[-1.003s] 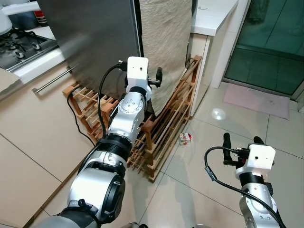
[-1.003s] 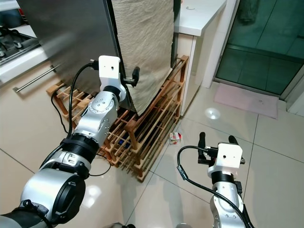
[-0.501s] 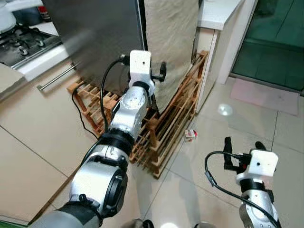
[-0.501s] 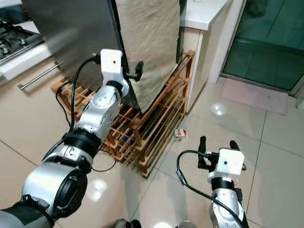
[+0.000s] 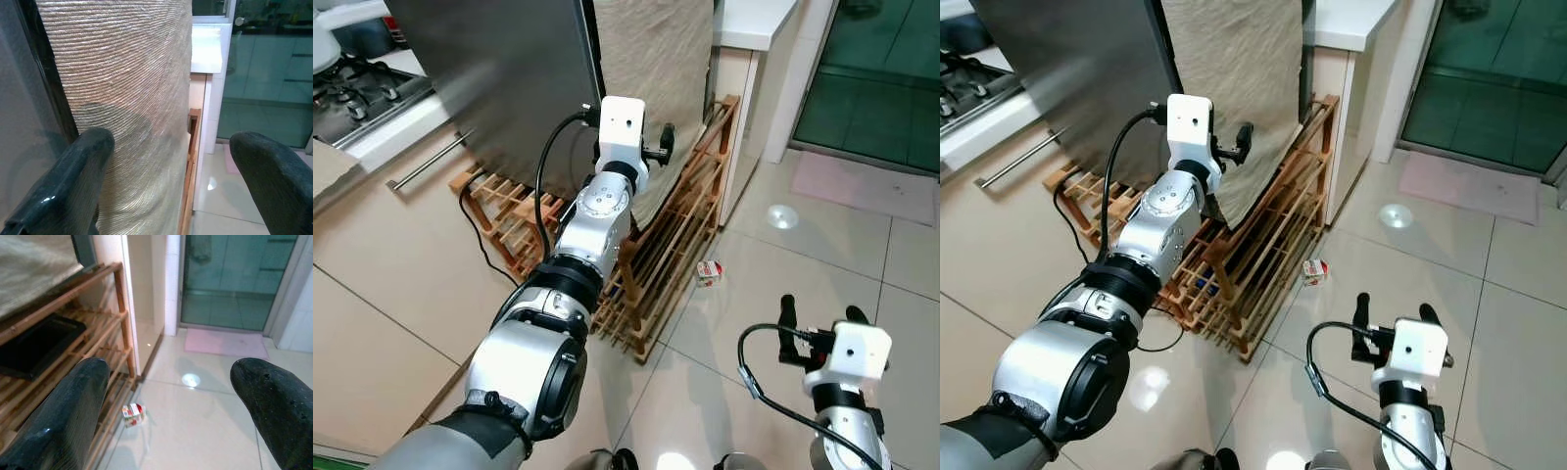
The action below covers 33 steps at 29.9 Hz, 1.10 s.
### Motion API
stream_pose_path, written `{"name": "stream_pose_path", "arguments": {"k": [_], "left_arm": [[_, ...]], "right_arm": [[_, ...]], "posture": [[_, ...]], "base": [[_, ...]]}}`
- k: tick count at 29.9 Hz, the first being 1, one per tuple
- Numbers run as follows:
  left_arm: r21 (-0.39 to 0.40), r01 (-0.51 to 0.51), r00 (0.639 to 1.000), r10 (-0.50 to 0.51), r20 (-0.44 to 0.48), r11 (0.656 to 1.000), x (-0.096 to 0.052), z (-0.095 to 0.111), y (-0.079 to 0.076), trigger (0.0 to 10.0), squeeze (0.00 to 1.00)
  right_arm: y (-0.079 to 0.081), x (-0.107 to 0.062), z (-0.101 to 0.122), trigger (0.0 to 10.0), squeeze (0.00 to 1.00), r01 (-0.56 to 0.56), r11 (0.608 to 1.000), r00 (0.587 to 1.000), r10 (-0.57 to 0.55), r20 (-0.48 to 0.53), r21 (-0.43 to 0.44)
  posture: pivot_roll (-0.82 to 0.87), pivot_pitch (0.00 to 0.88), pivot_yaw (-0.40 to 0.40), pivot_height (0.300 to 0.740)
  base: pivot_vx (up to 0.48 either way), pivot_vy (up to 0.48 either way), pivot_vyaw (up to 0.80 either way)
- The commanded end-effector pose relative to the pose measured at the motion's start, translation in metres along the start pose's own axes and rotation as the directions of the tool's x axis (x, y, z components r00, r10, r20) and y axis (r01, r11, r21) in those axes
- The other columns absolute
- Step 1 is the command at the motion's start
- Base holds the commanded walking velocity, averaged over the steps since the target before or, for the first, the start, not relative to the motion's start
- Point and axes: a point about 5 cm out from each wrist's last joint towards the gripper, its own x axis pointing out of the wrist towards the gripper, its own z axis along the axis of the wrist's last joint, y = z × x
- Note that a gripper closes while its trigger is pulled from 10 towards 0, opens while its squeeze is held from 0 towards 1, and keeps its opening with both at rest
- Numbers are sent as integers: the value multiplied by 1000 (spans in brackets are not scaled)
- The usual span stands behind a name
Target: Restocking fridge
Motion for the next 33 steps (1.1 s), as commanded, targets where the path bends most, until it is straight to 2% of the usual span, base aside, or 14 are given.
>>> {"name": "stream_pose_path", "arguments": {"k": [1, 8, 10, 15, 16, 17, 19, 21, 24, 25, 26, 27, 28, 33], "left_arm": [[1, 33, 999, -33, 0, 999, -2, 0, 2, 10000, 0], [13, 100, 994, -99, -34, 995, -25, -25, 16, 10000, 0], [32, 97, 995, -96, -32, 995, -39, -34, 29, 10000, 0], [91, 101, 995, -101, 0, 991, -69, -44, 54, 10000, 0], [100, 70, 997, -71, 3, 992, -79, -49, 64, 10000, 0], [100, 70, 997, -71, 3, 992, -79, -49, 64, 10000, 0], [148, -10, 1000, 12, -13, 989, -99, -62, 80, 10000, 0], [168, -62, 995, 73, -63, 984, -117, -78, 87, 10000, 0], [120, -122, 981, 138, -137, 985, -134, -92, 90, 10000, 0], [52, -155, 975, 161, -151, 987, -137, -85, 96, 10000, 0], [49, -128, 983, 133, -124, 991, -138, -73, 97, 10000, 0], [49, -128, 983, 133, -124, 991, -138, -73, 97, 10000, 0], [63, -26, 996, 31, -79, 998, -141, -53, 96, 10000, 0], [107, 58, 996, -49, -80, 993, -146, -50, 91, 10000, 0]], "right_arm": [[3, -1, 3, 10000, 0, -5, 1000, 1000, 5, 6, 2], [5, 3, 7, 10000, 0, -11, 1000, 1000, 11, 21, 9], [6, 8, 11, 10000, 0, -13, 1000, 999, 12, 43, 8], [10, 12, 44, 10000, 0, 16, 999, 986, -21, 166, 29], [10, 9, 50, 10000, 0, 22, 999, 980, -27, 197, 27], [10, 9, 50, 10000, 0, 22, 999, 980, -27, 197, 27], [11, 5, 58, 10000, 0, 24, 1000, 969, -26, 246, 14], [12, 1, 62, 10000, 0, 19, 1000, 958, -15, 287, -9], [7, -4, 56, 10000, 0, 42, 998, 957, -28, 288, -42], [1, -9, 50, 10000, 0, 73, 997, 969, -66, 238, -23], [-1, -13, 54, 10000, 0, 78, 997, 969, -71, 237, -21], [-1, -13, 54, 10000, 0, 78, 997, 969, -71, 237, -21], [-4, -24, 61, 10000, 0, 66, 998, 973, -60, 224, -19], [-9, -33, 60, 10000, 0, 63, 998, 978, -59, 198, -11]], "posture": [[-213, 109, 168, 740], [-183, 92, 158, 740], [-166, 83, 151, 740], [-140, 62, 132, 740], [-134, 57, 125, 740], [-134, 57, 125, 740], [-126, 52, 118, 740], [-125, 48, 113, 740], [-128, 42, 103, 740], [-130, 40, 93, 740], [-124, 38, 87, 740], [-124, 38, 87, 740], [-124, 40, 83, 740], [-128, 48, 77, 740]], "base": [[0, 0, 0], [0, 0, 0], [0, 0, 0], [0, 0, 0], [0, 0, 0], [0, 0, 0], [0, 0, 0], [0, 0, 0], [0, 0, 0], [0, 0, 0], [0, 0, 0], [0, 0, 0], [0, 0, 0], [0, 0, 0]]}}
